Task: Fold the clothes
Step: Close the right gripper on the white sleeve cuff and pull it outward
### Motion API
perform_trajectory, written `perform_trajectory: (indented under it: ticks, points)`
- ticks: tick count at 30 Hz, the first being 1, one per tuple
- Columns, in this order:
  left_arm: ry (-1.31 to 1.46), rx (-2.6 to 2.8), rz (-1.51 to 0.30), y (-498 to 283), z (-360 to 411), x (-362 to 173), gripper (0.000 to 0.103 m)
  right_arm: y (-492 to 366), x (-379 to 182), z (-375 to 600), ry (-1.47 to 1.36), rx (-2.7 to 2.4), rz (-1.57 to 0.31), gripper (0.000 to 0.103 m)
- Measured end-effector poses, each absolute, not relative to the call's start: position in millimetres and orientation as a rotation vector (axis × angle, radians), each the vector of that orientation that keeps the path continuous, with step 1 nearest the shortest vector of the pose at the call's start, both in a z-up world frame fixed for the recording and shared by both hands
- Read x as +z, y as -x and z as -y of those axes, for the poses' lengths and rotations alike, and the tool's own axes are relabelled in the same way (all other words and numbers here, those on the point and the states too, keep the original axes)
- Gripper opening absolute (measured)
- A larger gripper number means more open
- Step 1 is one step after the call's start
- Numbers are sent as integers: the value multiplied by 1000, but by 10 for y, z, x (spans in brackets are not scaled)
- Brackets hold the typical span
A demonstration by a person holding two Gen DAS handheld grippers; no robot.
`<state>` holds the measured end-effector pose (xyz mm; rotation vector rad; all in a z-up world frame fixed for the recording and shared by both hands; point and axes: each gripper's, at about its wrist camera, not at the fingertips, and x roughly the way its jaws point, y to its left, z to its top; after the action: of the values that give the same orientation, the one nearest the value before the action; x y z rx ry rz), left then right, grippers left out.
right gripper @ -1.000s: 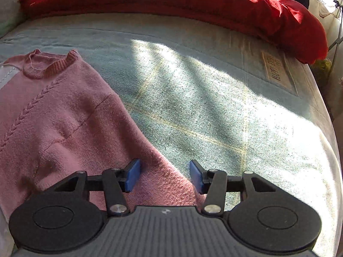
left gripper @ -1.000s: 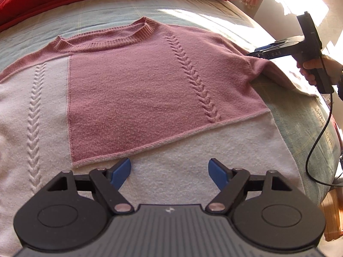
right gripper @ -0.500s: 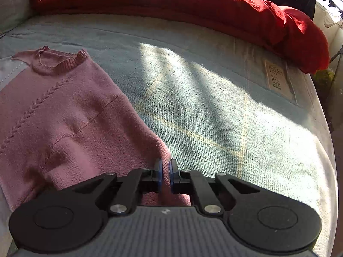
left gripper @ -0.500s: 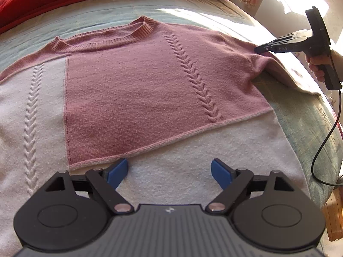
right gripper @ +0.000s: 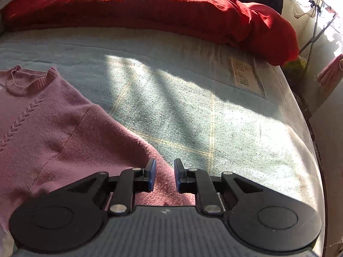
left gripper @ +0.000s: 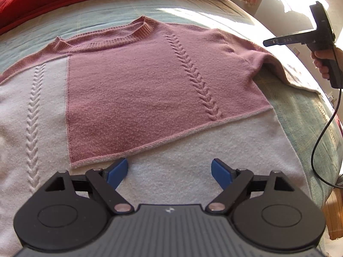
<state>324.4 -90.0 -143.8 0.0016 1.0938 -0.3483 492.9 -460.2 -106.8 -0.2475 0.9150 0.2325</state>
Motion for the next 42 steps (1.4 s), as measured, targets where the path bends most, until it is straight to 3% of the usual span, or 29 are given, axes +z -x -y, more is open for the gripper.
perform_trajectory:
  ticks: [7,8,14,23,26,37,42]
  points:
    - [2,-384,-1051,-3108,1045,-1187,85,-4447,-830,5564,7,-8,-951,32]
    - [-3,-388,-1049,-3086,1070,-1163,85,-4379,-834,5705,-36,-45,-954,38]
    - [-24,-384,-1057,-2964,1191,-1093,85,-3971,-1139,6333,-189,-232,-939,50]
    - [-87,-368,-1068,-2897,1357,-1047,85,-3797,-1561,6604,-353,-327,-921,55]
    - [-97,-367,-1075,-2911,1391,-1072,85,-3834,-1502,6499,-303,-238,-930,20]
    - [-110,-379,-1092,-2945,1492,-1142,85,-4201,-1072,6540,-127,-242,-838,16]
    - [-104,-369,-1095,-2969,1469,-1156,85,-4393,-1203,6536,-30,-293,-854,19]
